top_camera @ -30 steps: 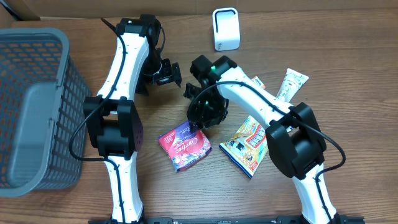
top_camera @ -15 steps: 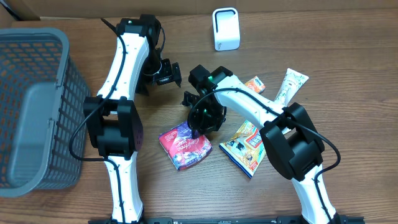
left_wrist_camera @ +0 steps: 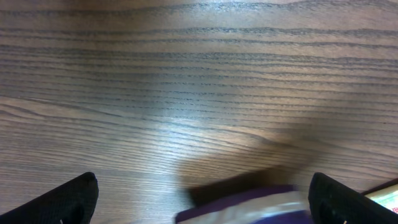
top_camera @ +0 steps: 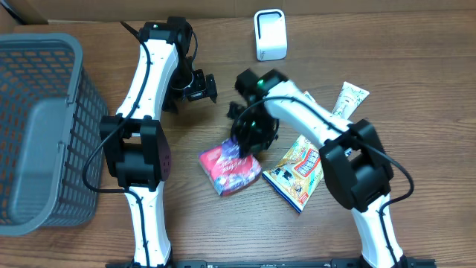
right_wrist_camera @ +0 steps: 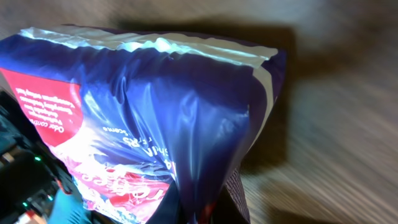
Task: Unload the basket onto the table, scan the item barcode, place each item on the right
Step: 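Lift the pack with the right gripper up to the white scanner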
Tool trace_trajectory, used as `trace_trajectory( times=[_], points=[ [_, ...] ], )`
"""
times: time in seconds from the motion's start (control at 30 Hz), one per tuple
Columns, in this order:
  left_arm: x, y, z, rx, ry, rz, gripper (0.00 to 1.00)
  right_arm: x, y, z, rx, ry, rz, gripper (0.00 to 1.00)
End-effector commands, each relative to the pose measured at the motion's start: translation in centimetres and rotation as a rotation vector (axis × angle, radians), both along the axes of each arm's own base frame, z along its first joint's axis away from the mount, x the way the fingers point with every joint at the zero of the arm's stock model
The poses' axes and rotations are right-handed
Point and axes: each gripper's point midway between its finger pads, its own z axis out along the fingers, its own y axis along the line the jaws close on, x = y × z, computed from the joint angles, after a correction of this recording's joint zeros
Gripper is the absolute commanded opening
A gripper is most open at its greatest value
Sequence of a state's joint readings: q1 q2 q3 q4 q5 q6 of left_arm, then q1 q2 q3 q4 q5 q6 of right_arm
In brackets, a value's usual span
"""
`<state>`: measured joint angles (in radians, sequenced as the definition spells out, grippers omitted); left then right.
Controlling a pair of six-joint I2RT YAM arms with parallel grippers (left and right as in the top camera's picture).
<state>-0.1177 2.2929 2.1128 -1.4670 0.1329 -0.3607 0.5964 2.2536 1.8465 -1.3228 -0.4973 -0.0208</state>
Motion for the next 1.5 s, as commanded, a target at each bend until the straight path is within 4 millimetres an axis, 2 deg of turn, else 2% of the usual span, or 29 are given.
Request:
trace_trajectory(
  times=[0.0, 0.13, 0.27, 0.43, 0.47, 0.57, 0.7, 0.83, 1.07, 1.33, 1.47],
  points=[
    [0.2, 0.2, 0.2, 0.013, -0.010, 0.001, 1.00, 3.1, -0.7, 2.6, 0.058, -0.048, -0.061, 0.04],
    [0.2, 0.2, 0.2, 0.013, -0.010, 0.002, 1.00, 5.7, -1.8, 4.7, 0.139, -0.048, -0.151, 0.04],
    [0.2, 0.2, 0.2, 0.013, -0.010, 0.001, 1.00, 8.7, -4.0, 5.3, 0.137, -0.054, -0.299, 0.04],
    [0.2, 0.2, 0.2, 0.013, -0.011, 0.001, 1.00, 11.9, -7.7, 5.5, 0.146, -0.079, -0.420, 0.04],
    [0.2, 0.3, 0.2, 0.016, -0.011, 0.001, 1.00, 12.9, -9.4, 5.5, 0.147, -0.090, -0.460, 0.04],
    [0.2, 0.7, 0.1, 0.038, -0.013, 0.001, 1.00, 14.9, -11.9, 5.6, 0.149, -0.100, -0.568, 0.04],
    [0.2, 0.7, 0.1, 0.038, -0.013, 0.001, 1.00, 18.4, -13.8, 6.1, 0.186, -0.152, -0.717, 0.04],
    [0.2, 0.6, 0.1, 0.038, -0.014, 0.000, 1.00, 22.0, -13.9, 7.4, 0.259, -0.235, -0.822, 0.04],
    [1.8, 0.4, 0.1, 0.031, -0.077, 0.000, 1.00, 26.9, -12.0, 10.2, 0.365, -0.389, -0.954, 0.04],
    [3.7, 0.2, 0.2, 0.021, -0.158, 0.002, 1.00, 30.3, -9.9, 13.3, 0.494, -0.414, -1.180, 0.04],
    [3.8, 0.2, 0.2, 0.021, -0.159, 0.002, 1.00, 31.1, -9.8, 13.2, 0.460, -0.443, -1.302, 0.04]
  ],
)
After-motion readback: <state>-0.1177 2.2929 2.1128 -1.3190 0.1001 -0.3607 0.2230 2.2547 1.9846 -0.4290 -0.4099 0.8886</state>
